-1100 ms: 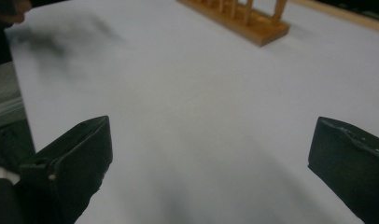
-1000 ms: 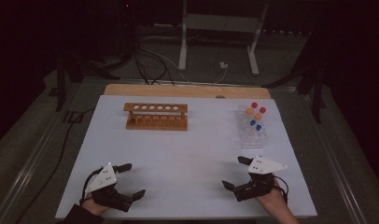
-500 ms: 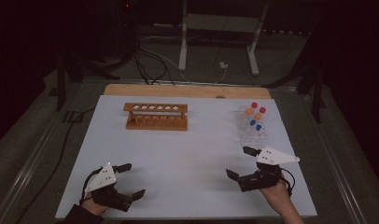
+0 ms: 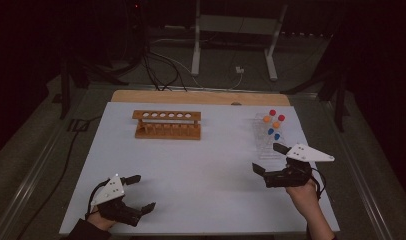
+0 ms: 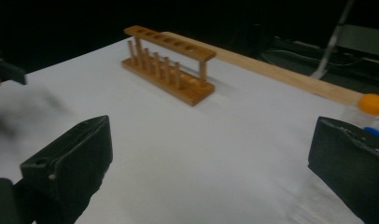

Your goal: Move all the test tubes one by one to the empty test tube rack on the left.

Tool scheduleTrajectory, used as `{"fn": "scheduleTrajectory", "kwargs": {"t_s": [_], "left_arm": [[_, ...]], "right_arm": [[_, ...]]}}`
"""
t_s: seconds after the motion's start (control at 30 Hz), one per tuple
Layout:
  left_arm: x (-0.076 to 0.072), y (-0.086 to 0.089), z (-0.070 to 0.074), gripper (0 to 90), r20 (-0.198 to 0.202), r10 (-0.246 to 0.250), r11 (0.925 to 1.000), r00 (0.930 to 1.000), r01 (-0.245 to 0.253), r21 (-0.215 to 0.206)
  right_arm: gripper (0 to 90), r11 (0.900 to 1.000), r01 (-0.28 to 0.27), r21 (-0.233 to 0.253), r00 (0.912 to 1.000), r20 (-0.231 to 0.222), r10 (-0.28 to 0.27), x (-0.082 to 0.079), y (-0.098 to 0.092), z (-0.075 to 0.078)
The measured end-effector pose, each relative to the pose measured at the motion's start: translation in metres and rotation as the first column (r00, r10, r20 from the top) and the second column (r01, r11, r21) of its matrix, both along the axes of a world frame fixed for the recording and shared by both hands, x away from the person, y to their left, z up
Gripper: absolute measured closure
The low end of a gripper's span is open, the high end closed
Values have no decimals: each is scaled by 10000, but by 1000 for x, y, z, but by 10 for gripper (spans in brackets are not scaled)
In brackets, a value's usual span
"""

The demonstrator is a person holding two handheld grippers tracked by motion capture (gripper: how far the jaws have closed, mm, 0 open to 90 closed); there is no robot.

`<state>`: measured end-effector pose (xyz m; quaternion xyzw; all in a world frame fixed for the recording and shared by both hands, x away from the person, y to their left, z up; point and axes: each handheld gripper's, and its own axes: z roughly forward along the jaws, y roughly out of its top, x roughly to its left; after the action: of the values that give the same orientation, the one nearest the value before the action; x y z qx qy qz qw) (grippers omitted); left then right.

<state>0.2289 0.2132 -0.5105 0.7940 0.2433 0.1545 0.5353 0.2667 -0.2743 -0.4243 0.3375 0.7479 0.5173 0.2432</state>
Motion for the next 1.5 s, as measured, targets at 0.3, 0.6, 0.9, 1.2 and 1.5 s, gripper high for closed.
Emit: {"fn": "scheduleTrajectory", "kwargs": {"t_s": [0.3, 0.6, 0.9, 1.2, 1.5], "left_arm": [[0, 0, 0, 4, 10, 13, 10000, 10000, -13, 1], [0, 1, 0, 4, 35, 35, 10000, 10000, -35, -77], [0, 1, 0, 4, 15, 50, 10000, 10000, -50, -86], [0, 1, 0, 4, -13, -18, 9999, 10000, 18, -128], [0, 1, 0, 4, -14, -4, 9999, 10000, 4, -152]], "right_arm": [[0, 9975, 681, -172, 9976, -73, -682, 15, -11, 6], [0, 9822, 1807, -514, 9834, -76, -1813, 32, -26, 4], [55, 9561, 2766, -971, 9584, -450, -2819, 49, -41, -10], [205, 9393, 3058, -1555, 9336, -1448, -3279, 60, -52, -19], [430, 9304, 3130, -1907, 9069, -2309, -3524, 70, -52, -26]]}}
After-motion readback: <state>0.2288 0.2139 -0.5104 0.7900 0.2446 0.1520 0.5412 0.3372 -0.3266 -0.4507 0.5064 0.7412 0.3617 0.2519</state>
